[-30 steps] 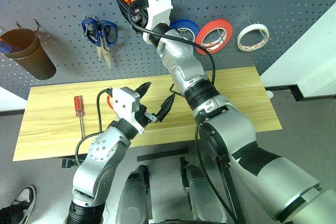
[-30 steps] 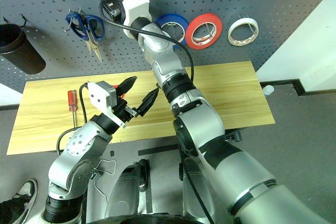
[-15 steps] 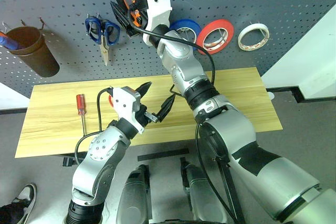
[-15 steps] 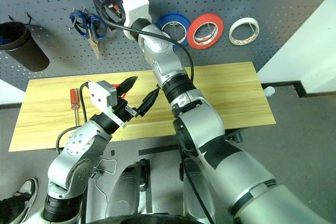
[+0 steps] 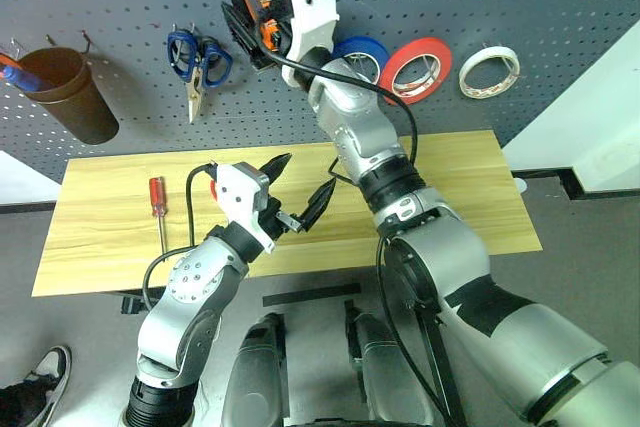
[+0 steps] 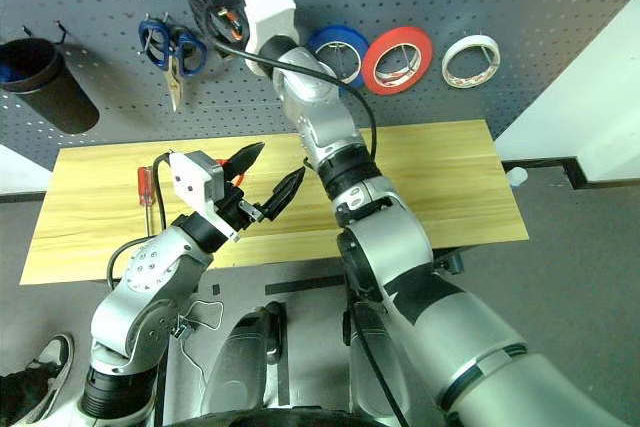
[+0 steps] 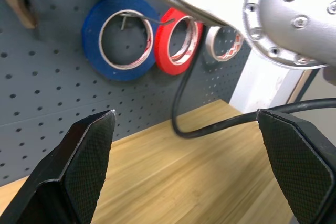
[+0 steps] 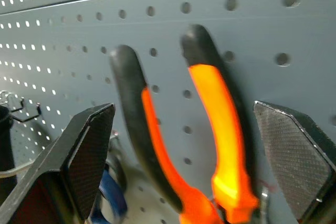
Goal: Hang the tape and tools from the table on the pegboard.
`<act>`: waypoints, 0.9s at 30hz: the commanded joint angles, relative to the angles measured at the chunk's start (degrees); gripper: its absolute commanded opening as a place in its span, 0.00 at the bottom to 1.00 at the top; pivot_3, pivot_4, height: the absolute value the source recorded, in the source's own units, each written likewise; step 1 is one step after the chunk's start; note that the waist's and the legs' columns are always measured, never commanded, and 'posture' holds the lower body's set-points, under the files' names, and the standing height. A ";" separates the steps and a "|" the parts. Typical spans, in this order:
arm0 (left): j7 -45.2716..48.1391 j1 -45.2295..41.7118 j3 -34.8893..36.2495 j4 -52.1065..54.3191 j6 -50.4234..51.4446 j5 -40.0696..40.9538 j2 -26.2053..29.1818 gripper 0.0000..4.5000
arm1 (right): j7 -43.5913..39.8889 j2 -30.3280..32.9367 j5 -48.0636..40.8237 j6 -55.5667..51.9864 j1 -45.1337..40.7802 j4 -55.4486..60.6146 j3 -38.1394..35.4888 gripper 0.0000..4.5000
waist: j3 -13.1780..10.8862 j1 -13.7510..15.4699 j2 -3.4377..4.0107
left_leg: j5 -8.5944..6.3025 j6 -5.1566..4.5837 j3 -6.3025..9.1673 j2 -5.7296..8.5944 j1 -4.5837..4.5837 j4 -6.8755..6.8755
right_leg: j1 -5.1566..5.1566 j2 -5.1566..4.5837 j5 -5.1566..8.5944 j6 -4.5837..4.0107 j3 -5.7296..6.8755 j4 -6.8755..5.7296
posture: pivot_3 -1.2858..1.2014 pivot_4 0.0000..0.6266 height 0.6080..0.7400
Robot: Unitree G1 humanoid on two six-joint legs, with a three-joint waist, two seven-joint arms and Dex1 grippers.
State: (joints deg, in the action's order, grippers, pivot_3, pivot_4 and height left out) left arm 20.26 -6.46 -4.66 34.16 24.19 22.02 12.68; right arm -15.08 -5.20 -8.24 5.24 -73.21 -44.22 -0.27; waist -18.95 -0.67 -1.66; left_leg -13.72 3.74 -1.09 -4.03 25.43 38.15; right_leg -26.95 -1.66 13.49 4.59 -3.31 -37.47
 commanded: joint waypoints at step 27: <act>8.43 -7.15 0.10 -9.53 -6.43 0.37 0.63 1.00 | 2.53 6.42 2.88 -13.04 14.19 27.46 1.31 0.99 | 0.15 -0.08 -0.06 | -0.06 -0.09 -0.03 0.00 0.11 -0.33 | -0.03 -0.01 -0.12 0.34 0.13 0.34 | 0.53 0.37 0.86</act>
State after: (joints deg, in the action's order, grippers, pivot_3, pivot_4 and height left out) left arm 27.80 -13.11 -4.84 24.22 19.52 22.20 13.14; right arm -13.09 0.28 -5.76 -7.47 -59.33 -20.12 1.61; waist -18.80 -0.75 -1.72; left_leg -13.78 3.65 -1.12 -4.03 25.54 37.82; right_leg -26.98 -1.67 13.37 4.93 -3.17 -37.13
